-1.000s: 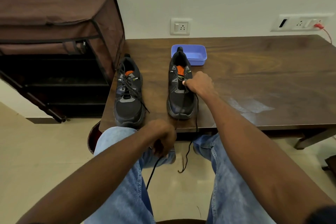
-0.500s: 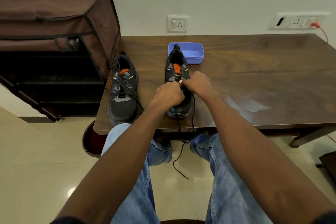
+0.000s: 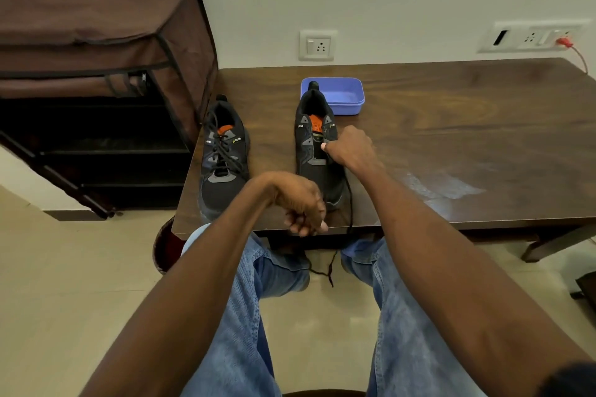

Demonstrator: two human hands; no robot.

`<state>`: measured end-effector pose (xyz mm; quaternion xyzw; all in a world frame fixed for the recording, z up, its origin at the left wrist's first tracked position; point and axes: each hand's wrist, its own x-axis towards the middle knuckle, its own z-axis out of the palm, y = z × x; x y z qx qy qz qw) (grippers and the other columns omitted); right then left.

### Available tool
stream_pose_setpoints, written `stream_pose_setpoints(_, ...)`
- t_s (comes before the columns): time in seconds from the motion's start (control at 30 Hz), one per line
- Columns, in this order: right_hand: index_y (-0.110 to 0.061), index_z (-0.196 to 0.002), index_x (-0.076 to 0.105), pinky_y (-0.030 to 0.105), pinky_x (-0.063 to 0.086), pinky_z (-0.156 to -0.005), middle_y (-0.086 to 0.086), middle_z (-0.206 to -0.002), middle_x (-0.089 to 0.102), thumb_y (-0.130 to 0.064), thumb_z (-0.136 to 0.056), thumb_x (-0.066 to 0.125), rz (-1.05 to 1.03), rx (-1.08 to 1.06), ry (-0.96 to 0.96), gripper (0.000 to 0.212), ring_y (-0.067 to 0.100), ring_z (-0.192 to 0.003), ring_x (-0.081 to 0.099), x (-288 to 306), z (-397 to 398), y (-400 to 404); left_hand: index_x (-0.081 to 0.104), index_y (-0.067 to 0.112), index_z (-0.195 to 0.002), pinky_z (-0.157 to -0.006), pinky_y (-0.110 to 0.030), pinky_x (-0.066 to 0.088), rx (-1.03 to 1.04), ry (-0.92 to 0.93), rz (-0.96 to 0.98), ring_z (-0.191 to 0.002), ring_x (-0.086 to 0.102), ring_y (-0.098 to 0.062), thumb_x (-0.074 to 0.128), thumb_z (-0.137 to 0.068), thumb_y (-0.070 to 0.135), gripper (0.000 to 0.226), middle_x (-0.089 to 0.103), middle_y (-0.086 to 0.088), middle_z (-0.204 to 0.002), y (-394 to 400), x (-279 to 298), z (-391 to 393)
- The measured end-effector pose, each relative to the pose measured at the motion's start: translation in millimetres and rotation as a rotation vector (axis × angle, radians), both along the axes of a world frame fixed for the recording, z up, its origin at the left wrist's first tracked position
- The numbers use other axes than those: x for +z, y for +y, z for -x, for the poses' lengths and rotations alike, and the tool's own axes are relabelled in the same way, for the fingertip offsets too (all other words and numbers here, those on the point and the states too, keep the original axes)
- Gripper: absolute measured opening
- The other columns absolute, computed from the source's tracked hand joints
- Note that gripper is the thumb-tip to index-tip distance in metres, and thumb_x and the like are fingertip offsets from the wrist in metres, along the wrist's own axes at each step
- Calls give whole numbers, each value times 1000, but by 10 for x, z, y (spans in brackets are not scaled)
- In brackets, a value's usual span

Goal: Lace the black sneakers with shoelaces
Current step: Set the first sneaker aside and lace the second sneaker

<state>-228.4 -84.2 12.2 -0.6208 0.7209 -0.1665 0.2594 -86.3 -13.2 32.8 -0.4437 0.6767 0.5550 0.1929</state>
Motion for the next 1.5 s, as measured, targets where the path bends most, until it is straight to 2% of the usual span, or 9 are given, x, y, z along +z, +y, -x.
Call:
stream_pose_setpoints(0.2,-9,-106,62,34,43,-73,11,-108,65,-35,-86,67,3,1,-15,34,27,-87,54,19,9,9,69,11,-79,-41,-14,39,-246,-84,-184,-51,55,-5,66,-94,17,16,72,0,-68,92,-1,59)
stream_pose_setpoints(0.3,-8,-109,62,36,45,-75,9,-105,63,-37,-87,66,-15,1,-14,37,28,-90,57,9,18,2,71,13,-79,-42,-15,41,-213,-111,-185,-54,58,-6,69,-92,18,14,73,-1,-72,112,-12,79)
stream_pose_setpoints(0.43,-12,-96,58,38,48,-76,12,-108,65,-39,-86,65,-10,11,-15,30,32,-93,60,-16,28,-8,69,17,-81,-49,-18,43,75,-251,103,-56,58,-7,68,-93,28,16,70,0,-73,-14,-44,-15)
stream_pose_setpoints(0.6,-12,-89,61,34,41,-70,12,-100,67,-41,-86,65,5,52,-5,29,32,-87,60,-46,58,-37,66,10,-70,-54,-27,49,611,-19,516,-54,60,-13,71,-89,44,38,70,-2,-64,-175,-114,28)
stream_pose_setpoints(0.73,-14,-87,60,32,39,-66,6,-88,62,-40,-88,63,-2,78,5,26,27,-81,58,-69,56,-52,59,17,-63,-65,-34,52,647,-76,676,-76,68,-23,76,-80,48,40,71,-6,-77,-233,-193,110)
stream_pose_setpoints(0.87,-14,-89,62,32,40,-66,7,-89,64,-40,-88,63,-8,83,1,26,27,-82,60,-93,64,-69,64,14,-75,-67,-34,55,638,-101,629,-80,69,-23,69,-84,31,20,72,-8,-86,-270,-193,180)
stream_pose_setpoints(1.17,-11,-93,61,34,41,-67,9,-92,63,-37,-89,62,-30,69,23,26,27,-83,59,-90,34,-82,59,13,-70,-60,-32,46,551,-73,675,-70,63,-22,64,-86,29,23,65,-5,-73,-239,-171,225)
stream_pose_setpoints(1.27,-11,-95,62,34,42,-68,9,-93,64,-38,-89,63,-32,61,22,27,28,-84,60,-88,31,-87,60,10,-68,-65,-39,54,558,-17,612,-74,69,-27,63,-86,26,24,71,-12,-76,-235,-141,204)
stream_pose_setpoints(1.5,-13,-92,61,37,47,-71,8,-94,64,-40,-88,64,-29,56,10,27,28,-87,62,-101,38,-99,62,3,-75,-50,-26,52,540,43,381,-53,61,-18,58,-94,15,23,66,-10,-64,-225,-76,153)
